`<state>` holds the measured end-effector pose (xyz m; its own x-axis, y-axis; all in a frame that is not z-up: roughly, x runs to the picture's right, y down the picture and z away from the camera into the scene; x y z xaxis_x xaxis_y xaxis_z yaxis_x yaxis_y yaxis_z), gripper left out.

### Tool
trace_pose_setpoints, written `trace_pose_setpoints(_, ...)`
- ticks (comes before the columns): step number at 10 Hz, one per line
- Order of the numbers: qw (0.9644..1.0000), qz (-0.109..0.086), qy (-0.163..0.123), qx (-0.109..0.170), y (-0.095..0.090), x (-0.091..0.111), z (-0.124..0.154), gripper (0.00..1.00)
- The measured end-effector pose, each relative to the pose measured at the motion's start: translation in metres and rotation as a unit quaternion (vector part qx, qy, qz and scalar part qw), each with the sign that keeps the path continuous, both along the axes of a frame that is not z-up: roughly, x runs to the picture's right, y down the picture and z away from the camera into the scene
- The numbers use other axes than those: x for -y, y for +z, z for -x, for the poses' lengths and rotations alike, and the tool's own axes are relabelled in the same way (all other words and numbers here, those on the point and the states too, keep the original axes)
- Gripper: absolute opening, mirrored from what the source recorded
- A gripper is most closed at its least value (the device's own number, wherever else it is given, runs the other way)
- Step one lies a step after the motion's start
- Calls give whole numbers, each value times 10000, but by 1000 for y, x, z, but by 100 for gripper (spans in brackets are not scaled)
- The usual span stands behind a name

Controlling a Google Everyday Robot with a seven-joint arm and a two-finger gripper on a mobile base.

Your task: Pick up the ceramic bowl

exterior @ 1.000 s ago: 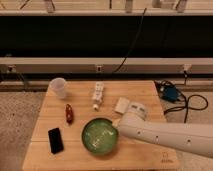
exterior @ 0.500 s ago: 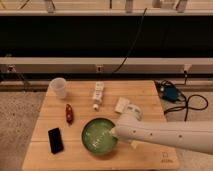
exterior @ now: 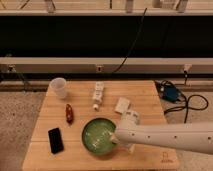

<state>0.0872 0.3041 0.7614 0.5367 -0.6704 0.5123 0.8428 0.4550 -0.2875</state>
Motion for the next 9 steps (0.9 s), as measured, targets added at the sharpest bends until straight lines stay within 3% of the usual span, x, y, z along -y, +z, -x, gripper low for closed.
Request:
trace_pose_setpoints(4,9996,-184,29,217,-21,15,8,6)
trace_pose_setpoints(7,9996,-164,-18,216,-22,19,6,0)
trace_pose_setpoints(9,9997,-175,-49,185,-34,29,-2,0)
